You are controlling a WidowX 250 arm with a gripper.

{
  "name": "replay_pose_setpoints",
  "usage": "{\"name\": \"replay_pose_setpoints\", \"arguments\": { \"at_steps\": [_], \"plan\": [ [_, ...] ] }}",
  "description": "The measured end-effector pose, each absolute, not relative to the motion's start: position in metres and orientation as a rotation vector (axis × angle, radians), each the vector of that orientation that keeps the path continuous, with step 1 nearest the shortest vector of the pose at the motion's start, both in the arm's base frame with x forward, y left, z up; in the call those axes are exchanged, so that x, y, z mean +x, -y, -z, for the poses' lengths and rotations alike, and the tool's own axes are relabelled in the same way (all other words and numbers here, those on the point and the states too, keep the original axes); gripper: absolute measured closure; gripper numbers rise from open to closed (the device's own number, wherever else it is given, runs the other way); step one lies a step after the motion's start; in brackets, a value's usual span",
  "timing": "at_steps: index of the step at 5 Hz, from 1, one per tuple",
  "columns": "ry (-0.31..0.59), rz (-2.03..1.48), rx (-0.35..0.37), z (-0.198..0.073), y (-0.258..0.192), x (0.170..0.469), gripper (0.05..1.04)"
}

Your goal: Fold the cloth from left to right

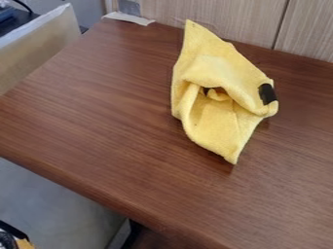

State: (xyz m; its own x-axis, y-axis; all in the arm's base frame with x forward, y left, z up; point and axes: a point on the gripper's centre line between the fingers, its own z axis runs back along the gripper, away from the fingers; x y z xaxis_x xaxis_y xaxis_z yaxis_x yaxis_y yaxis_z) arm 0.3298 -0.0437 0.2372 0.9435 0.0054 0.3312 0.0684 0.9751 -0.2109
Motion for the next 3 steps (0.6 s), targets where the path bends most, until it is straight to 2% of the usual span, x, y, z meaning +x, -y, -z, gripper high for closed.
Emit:
{"name": "replay_pose_setpoints", "arguments": {
  "at_steps": [2,3],
  "plan": [
    [0.335,0.034,-0.221,-0.237,0.043,0.330,0.083],
    [0.262,0.017,-0.206,-0.213,0.040,0.337,0.083]
  ]
}}
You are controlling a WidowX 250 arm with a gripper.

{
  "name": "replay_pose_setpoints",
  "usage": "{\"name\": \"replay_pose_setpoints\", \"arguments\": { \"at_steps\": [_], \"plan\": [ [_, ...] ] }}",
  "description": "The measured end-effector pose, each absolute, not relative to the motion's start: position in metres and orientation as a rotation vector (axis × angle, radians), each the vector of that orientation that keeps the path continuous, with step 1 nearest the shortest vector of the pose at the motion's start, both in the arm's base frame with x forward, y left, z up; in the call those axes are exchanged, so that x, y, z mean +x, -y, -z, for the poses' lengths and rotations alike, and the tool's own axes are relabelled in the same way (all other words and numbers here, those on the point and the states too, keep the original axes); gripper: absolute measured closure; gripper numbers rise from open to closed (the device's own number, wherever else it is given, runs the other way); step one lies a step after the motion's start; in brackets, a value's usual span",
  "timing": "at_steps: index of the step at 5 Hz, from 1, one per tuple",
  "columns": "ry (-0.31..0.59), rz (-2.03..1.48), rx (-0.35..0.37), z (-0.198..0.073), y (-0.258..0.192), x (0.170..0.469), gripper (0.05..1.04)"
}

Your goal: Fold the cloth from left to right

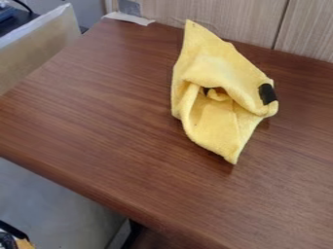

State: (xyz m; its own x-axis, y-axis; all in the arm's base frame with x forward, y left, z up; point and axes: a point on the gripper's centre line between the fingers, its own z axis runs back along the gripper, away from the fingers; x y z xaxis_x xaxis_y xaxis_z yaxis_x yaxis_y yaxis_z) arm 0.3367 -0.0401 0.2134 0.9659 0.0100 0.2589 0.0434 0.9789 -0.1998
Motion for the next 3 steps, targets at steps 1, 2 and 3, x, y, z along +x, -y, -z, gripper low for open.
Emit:
{"name": "replay_pose_setpoints", "arguments": {
  "at_steps": [1,2,3],
  "plan": [
    [0.232,0.020,-0.188,-0.2002,0.0361,0.3358,0.083],
    [0.218,-0.001,-0.207,-0.1994,0.0333,0.3348,0.083],
    [0.217,-0.004,-0.207,-0.1989,0.0322,0.3346,0.083]
  ]
}}
